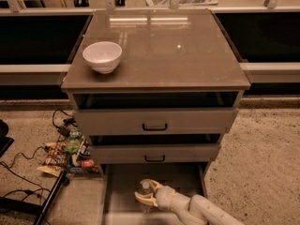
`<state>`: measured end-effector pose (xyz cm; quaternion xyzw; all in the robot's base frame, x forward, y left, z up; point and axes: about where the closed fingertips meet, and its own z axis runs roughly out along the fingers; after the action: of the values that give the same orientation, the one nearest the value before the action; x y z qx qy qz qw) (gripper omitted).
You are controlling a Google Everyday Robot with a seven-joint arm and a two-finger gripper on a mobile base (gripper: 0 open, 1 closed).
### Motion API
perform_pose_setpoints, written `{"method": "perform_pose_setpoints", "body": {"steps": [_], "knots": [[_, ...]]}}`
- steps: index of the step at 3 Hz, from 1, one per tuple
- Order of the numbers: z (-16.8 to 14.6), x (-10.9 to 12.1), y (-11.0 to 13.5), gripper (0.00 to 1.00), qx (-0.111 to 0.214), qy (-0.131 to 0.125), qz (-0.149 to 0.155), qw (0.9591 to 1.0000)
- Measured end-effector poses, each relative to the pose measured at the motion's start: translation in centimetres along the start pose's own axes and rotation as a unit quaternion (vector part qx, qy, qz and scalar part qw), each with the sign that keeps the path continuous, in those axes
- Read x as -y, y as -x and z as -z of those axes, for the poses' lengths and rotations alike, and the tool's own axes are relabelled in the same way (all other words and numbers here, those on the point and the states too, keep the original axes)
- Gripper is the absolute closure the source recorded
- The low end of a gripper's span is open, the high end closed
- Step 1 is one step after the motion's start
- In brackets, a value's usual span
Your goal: Place water bottle into bottom drawer
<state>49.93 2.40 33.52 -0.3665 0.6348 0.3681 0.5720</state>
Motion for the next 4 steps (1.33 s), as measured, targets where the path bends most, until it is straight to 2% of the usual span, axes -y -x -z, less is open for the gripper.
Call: {"method": "perform_pose_setpoints", "body": {"steps": [1,2,3,4], "knots": [[-1.4,0.1,-2.3,1.00,0.001,0.025,0.021,0.9995],[-2.7,1.3,-4.9,1.00,-0.002,0.046,0.042,0.9980],[-3.5,2.0,-7.0,1.00,0.001,0.059,0.048,0.9971],[-4.3,2.3,-9.6,1.00,0.003,0.066,0.041,0.9970]]}}
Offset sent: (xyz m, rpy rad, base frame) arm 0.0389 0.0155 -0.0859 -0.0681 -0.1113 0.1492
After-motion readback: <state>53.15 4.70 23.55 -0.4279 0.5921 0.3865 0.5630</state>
